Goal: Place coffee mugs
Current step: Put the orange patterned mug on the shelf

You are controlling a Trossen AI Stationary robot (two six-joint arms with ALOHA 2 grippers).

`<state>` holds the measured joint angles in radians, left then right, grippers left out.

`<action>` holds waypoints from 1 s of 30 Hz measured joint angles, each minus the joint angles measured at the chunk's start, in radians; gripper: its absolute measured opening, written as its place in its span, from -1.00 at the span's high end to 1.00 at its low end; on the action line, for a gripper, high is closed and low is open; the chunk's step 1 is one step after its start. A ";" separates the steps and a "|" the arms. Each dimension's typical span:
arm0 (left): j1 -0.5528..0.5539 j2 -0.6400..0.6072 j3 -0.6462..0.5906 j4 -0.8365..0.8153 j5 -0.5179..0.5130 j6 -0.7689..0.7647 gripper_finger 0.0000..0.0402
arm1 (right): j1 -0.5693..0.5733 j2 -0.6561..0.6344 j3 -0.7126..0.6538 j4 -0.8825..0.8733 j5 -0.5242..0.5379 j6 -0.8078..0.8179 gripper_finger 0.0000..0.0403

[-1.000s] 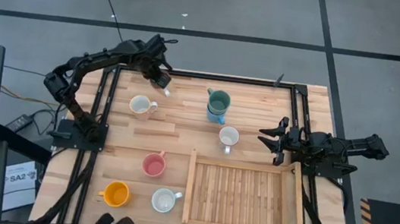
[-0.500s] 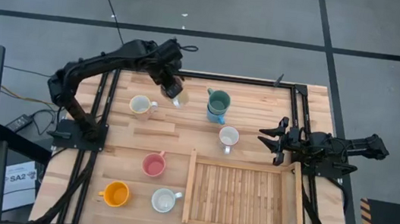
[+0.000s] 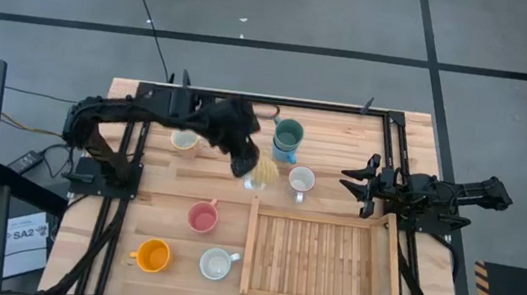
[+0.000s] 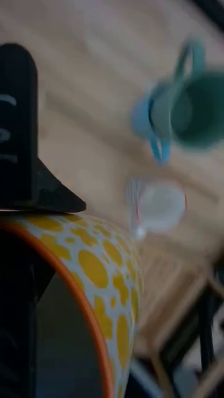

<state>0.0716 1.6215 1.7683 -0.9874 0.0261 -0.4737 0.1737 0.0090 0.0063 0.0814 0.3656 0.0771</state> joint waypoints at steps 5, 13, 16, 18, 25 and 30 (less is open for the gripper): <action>-0.118 0.000 0.000 0.083 -0.001 -0.040 0.86 | 0.000 0.000 0.000 0.000 0.000 0.008 0.33; -0.266 0.018 0.000 0.177 -0.008 -0.099 0.86 | 0.000 0.000 0.000 0.000 0.000 0.007 0.33; -0.295 0.043 0.000 0.238 -0.012 -0.146 0.86 | 0.000 0.000 0.000 0.000 0.000 0.007 0.33; -0.311 0.066 0.000 0.271 -0.013 -0.160 0.86 | 0.000 0.001 0.000 0.001 0.000 0.007 0.33; -0.332 0.151 0.000 0.431 0.000 -0.170 0.86 | 0.000 0.004 0.000 0.008 0.000 0.006 0.33; -0.308 0.201 0.000 0.493 0.007 -0.161 0.86 | 0.000 0.005 0.000 0.008 0.000 0.006 0.33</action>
<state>-0.2362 1.8221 1.7679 -0.4941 0.0333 -0.6348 0.1734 0.0138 0.0067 0.0891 0.3660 0.0830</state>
